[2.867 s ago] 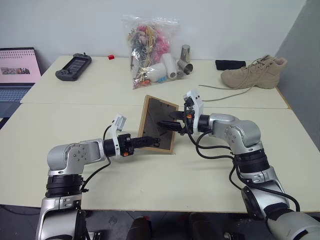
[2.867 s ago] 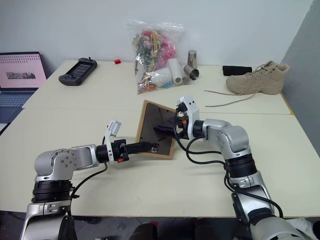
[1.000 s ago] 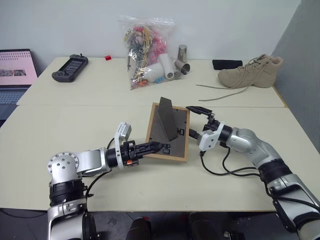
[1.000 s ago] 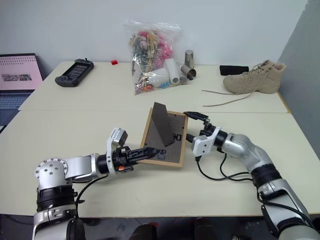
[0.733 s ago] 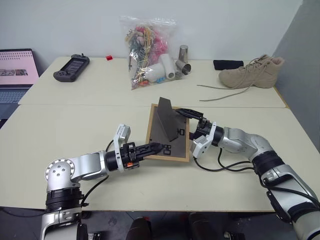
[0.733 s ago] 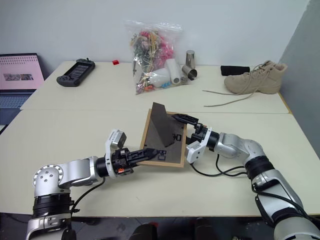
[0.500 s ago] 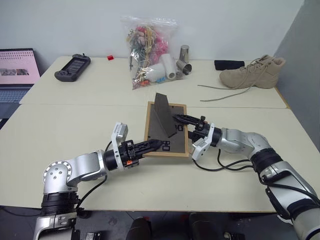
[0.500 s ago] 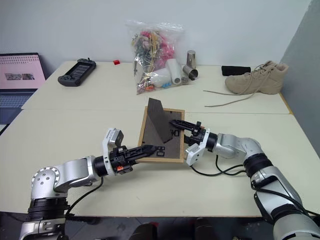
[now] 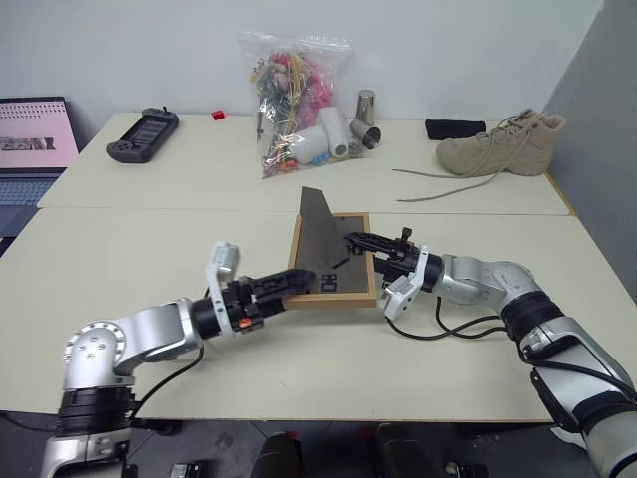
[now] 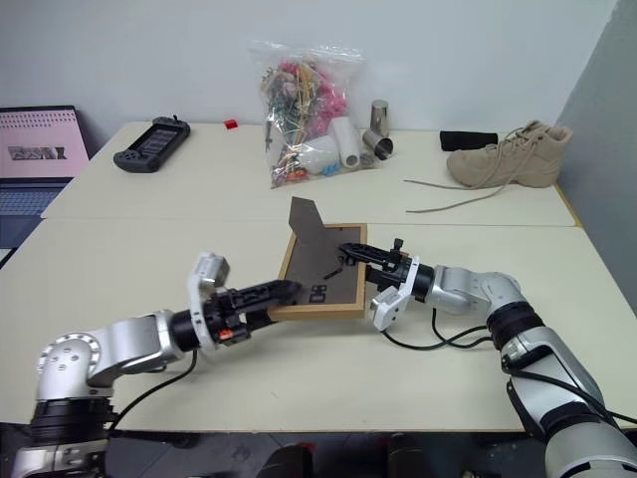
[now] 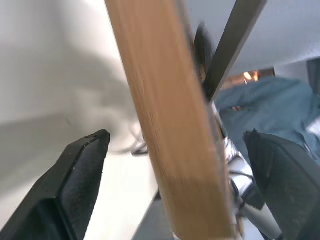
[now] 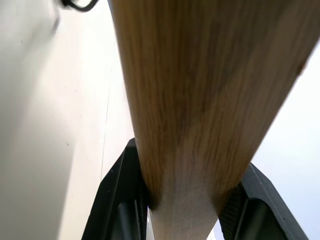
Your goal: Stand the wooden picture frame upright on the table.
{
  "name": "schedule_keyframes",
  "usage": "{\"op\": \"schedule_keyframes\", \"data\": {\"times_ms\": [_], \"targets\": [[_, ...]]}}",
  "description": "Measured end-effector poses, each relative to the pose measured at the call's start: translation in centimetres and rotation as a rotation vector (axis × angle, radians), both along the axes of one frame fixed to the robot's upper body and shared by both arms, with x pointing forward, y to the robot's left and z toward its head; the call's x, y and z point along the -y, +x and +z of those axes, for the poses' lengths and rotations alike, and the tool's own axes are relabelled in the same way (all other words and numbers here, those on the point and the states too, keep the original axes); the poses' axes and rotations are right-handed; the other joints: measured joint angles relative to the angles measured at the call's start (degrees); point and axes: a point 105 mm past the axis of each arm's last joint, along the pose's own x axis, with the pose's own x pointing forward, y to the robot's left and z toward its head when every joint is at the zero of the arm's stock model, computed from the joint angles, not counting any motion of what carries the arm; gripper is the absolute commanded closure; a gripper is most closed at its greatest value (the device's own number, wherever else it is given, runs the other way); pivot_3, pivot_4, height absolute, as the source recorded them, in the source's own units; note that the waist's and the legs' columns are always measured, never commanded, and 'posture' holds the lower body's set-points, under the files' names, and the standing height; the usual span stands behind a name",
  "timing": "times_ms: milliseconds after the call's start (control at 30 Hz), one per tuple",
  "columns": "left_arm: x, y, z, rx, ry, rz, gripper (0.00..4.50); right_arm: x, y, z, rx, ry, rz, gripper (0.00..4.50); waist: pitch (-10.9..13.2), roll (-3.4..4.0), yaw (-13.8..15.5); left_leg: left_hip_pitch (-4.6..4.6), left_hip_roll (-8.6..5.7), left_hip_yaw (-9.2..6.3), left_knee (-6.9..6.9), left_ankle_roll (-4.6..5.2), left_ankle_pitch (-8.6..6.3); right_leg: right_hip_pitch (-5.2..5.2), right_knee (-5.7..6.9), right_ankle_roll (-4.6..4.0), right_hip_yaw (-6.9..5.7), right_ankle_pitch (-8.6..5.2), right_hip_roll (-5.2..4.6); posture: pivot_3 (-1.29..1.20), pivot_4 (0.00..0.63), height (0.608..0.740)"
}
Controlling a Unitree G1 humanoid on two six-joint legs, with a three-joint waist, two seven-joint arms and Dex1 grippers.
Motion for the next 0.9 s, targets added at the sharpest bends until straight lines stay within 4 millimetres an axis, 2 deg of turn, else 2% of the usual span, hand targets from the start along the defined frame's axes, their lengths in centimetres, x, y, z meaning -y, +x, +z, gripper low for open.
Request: {"op": "schedule_keyframes", "data": {"times_ms": [33,67,133,233,333,367,467,567,700,767,900], "targets": [[-1.0,0.3,0.5,0.012,0.027,0.030,0.00,0.3,0.1,0.0,-0.017,0.006,-0.006,3.13,0.0,-0.01,0.0,0.00,0.00,-0.01,0.00,0.07,-0.04,0.00,0.00,0.00,0.00,0.00,0.00,0.00,0.150,0.740],[-2.5,0.6,1.9,0.056,0.072,0.076,0.00,0.8,0.4,-0.1,-0.044,0.012,-0.025,3.13,0.0,-0.01,0.0,0.01,-0.02,0.01,0.00,0.10,-0.06,0.00,-0.01,0.00,0.02,0.00,-0.01,0.00,0.150,0.740],[-3.7,1.1,3.7,0.130,0.139,0.115,0.00,1.1,0.7,-0.2,-0.097,0.030,-0.042,3.13,0.0,-0.01,0.0,-0.01,-0.01,0.00,-0.01,0.11,-0.06,0.02,-0.05,0.00,-0.01,0.00,-0.01,0.00,0.150,0.740],[-5.0,1.4,5.3,0.233,0.251,0.154,0.00,0.8,1.2,-0.1,-0.200,0.071,-0.061,3.13,0.0,-0.02,-0.1,0.01,0.01,0.01,-0.03,0.07,-0.04,0.07,-0.09,0.00,-0.03,0.00,-0.01,0.00,0.150,0.740],[-4.7,1.4,5.6,0.328,0.355,0.148,0.00,0.0,2.7,0.4,-0.398,0.149,-0.106,3.13,0.0,-0.02,-0.3,0.02,0.08,0.01,-0.05,-0.07,0.04,0.09,-0.09,-0.01,-0.06,0.00,0.00,0.00,0.150,0.740],[-4.2,1.1,5.6,0.410,0.467,0.134,0.00,-0.4,3.7,0.6,-0.574,0.215,-0.135,3.13,0.0,-0.04,-0.4,0.01,0.13,-0.01,-0.07,-0.09,0.05,0.09,-0.09,-0.02,-0.06,0.01,0.01,0.00,0.150,0.740],[-2.3,0.2,5.4,0.588,0.677,0.060,0.00,-0.7,4.8,1.2,-0.905,0.336,-0.113,3.13,0.1,0.04,0.0,0.01,0.10,0.01,-0.08,-0.10,0.05,0.09,-0.08,-0.02,-0.08,0.01,-0.01,0.00,0.150,0.740],[-1.5,0.2,4.6,0.710,0.810,0.018,0.00,-0.8,5.6,1.8,-1.168,0.432,-0.078,3.13,0.1,0.09,0.2,0.00,0.07,0.03,-0.09,0.05,-0.03,0.04,-0.07,-0.02,-0.07,0.01,0.01,0.00,0.150,0.740],[-1.6,1.2,5.0,0.824,0.851,0.085,0.00,-0.7,5.8,1.8,-1.451,0.482,-0.035,3.13,0.1,0.09,0.2,-0.02,0.08,0.07,-0.09,0.14,-0.08,0.00,-0.11,-0.02,-0.04,0.00,0.05,0.00,0.150,0.740],[-1.7,1.5,5.2,0.855,0.870,0.107,0.00,-0.7,5.6,1.5,-1.539,0.469,-0.031,3.13,0.1,0.09,0.2,-0.04,0.09,0.09,-0.10,0.15,-0.09,-0.02,-0.14,-0.02,-0.03,0.00,0.06,0.00,0.150,0.740],[-1.8,1.7,3.7,0.859,0.892,0.113,0.00,-0.4,5.5,0.1,-1.689,0.451,-0.039,3.13,0.1,0.09,0.1,-0.04,0.09,0.14,-0.14,0.15,-0.09,-0.04,-0.17,-0.02,0.00,0.00,0.05,0.00,0.150,0.740]]}}
